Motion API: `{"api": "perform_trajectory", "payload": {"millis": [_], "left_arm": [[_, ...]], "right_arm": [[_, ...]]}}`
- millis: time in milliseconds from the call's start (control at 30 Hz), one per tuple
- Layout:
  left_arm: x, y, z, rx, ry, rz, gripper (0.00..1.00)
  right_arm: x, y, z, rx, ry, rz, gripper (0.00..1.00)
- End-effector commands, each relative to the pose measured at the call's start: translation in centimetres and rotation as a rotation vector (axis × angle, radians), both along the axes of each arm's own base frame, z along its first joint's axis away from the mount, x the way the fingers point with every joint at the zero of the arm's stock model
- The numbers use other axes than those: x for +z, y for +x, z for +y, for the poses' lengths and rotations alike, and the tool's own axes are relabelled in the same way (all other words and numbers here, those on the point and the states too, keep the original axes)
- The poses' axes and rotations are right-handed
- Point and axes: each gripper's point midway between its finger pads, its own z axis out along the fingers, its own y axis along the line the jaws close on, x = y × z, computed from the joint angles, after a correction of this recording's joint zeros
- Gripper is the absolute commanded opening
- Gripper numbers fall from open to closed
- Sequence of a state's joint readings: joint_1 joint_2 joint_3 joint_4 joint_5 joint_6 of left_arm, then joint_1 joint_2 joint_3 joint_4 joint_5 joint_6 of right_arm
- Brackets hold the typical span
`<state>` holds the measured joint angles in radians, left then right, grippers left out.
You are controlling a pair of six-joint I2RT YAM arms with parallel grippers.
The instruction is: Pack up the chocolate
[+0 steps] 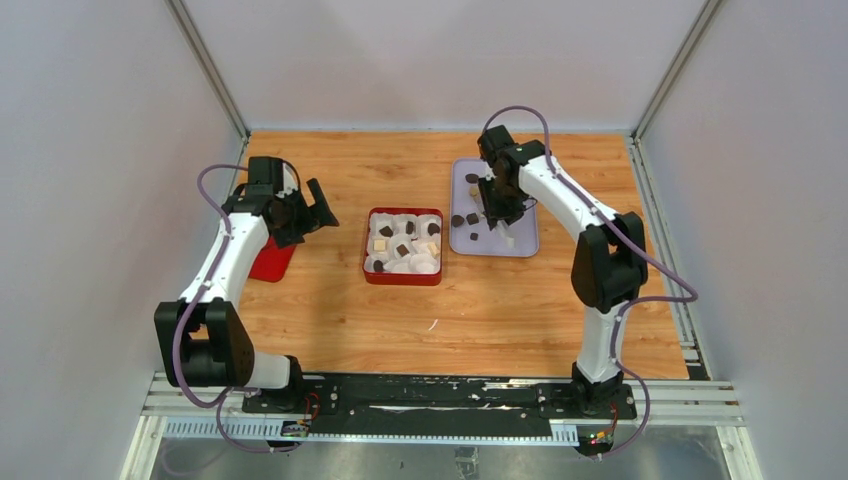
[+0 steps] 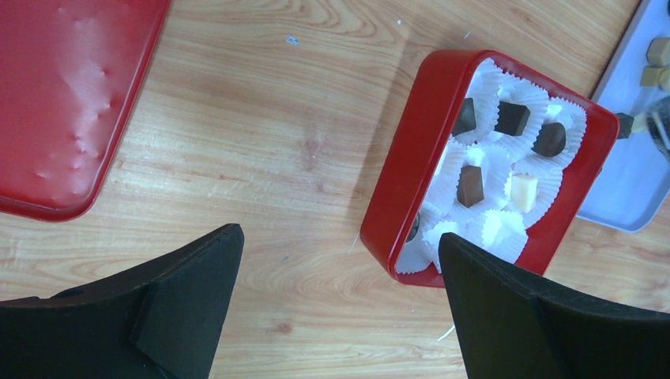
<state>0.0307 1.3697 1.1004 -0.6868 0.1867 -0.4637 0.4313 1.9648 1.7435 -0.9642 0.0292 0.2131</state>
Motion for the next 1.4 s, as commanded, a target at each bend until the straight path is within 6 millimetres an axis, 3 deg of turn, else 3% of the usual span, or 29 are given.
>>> {"api": "perform_trajectory", "payload": {"millis": [0, 200, 300, 567, 767, 867, 1133, 1367], "left_arm": [[0.6, 0.9, 0.2, 0.002, 0.003, -0.016, 1.0], [0.7, 1.0, 0.4, 0.001, 0.015, -0.022, 1.0], [0.6, 0.9, 0.3, 0.001, 0.008, -0.018, 1.0], [0.6, 0.1, 0.3, 0.001, 0.009, -0.025, 1.0], [0.6, -0.6, 0.3, 0.001, 0.013, -0.025, 1.0], [0.5, -0.8, 0.3, -0.001, 0.016, -0.022, 1.0], [0.7, -1.0, 0.4, -0.001, 0.023, -0.025, 1.0], [0.6, -1.0, 0.4, -0.002, 0.022, -0.02, 1.0]], "right_arm": [[3.9, -1.7, -1.1, -0.001, 0.022, -0.048, 0.05], [7.2, -3.9, 1.7, 0.104, 0.129, -0.099, 0.04], [7.8, -4.7, 2.7, 0.115, 0.139, -0.108, 0.04], [5.9, -4.9, 1.4, 0.07, 0.065, -0.087, 0.05], [3.8, -5.2, -0.9, 0.021, 0.003, -0.042, 0.3], [2.3, -5.8, -1.3, 0.02, -0.014, -0.001, 0.36], [-0.8, -6.3, -2.6, -0.028, -0.055, 0.054, 0.42], [-1.5, -4.6, -2.7, -0.051, -0.06, 0.049, 0.43]]}}
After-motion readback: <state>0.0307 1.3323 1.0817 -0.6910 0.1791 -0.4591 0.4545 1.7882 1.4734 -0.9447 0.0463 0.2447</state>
